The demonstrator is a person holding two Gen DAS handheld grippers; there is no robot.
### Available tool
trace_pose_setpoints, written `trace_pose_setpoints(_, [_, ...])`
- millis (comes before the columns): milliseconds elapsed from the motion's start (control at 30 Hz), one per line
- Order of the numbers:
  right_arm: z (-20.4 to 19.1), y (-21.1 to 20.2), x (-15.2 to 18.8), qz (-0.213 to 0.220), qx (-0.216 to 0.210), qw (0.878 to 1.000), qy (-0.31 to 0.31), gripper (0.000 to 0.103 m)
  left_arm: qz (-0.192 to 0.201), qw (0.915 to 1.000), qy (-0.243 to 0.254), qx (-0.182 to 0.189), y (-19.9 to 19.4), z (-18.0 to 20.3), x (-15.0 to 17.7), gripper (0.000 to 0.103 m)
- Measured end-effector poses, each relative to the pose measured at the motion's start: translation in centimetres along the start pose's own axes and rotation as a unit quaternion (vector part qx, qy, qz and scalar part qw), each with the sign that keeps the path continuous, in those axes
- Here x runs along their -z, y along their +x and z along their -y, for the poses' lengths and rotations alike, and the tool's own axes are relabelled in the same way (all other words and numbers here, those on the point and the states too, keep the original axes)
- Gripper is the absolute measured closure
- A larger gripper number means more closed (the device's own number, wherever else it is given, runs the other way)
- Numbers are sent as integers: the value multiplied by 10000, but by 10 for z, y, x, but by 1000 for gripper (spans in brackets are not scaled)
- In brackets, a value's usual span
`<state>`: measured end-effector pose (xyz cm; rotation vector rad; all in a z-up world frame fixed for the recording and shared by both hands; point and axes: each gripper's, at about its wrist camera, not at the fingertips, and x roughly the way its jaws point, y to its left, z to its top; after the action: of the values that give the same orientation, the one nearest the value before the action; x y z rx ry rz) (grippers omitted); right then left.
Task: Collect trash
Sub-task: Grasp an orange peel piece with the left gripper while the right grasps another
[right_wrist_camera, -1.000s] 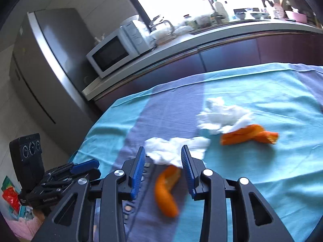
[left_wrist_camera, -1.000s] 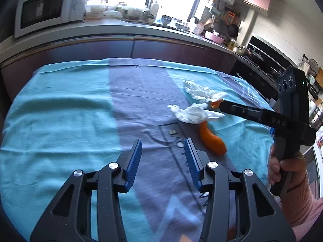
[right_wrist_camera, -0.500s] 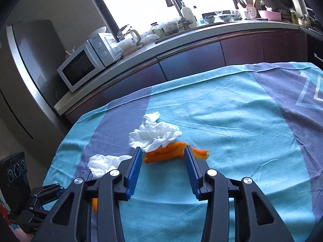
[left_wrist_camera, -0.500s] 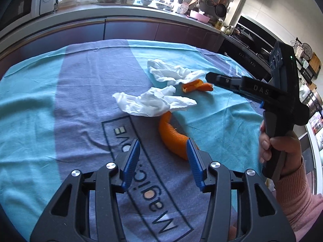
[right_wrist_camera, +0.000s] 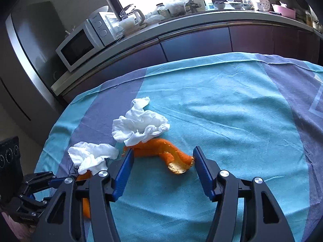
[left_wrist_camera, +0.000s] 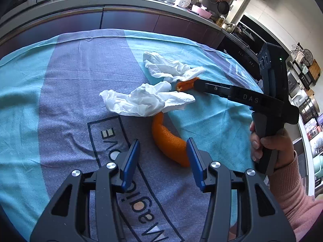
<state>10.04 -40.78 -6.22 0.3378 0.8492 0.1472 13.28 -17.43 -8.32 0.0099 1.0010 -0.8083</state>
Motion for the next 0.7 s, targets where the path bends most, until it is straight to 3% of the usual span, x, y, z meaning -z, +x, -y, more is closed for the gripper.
trace_pose_setpoints(33, [-2, -1, 1, -12, -15, 10000, -47, 67, -5, 10000, 7, 7, 0, 0, -1, 56])
trace_pose_setpoints(133, [-9, -1, 7, -106, -55, 9998, -163, 82, -29, 10000, 1, 66, 1, 0, -1, 56])
trace_pose_setpoints(300, [-27, -9, 17, -89, -47, 9989, -460, 88, -62, 9999, -21, 128, 3, 0, -2, 60])
trace_pose_setpoints(467, [-39, -14, 31, -235, -227, 9980, -544, 88, -95, 9995, -64, 278, 2, 1, -3, 74])
trace_pose_setpoints(567, [-40, -15, 36, -214, -231, 9981, -522, 79, -108, 9996, -18, 260, 2, 3, -2, 74])
trace_pose_setpoints(600, [-42, -15, 37, -202, -220, 9981, -547, 74, -107, 9996, -28, 245, 2, 3, -2, 68])
trace_pose_setpoints(700, [-47, -12, 36, -219, -209, 9977, -607, 72, -115, 9997, -81, 221, 4, 1, -1, 63])
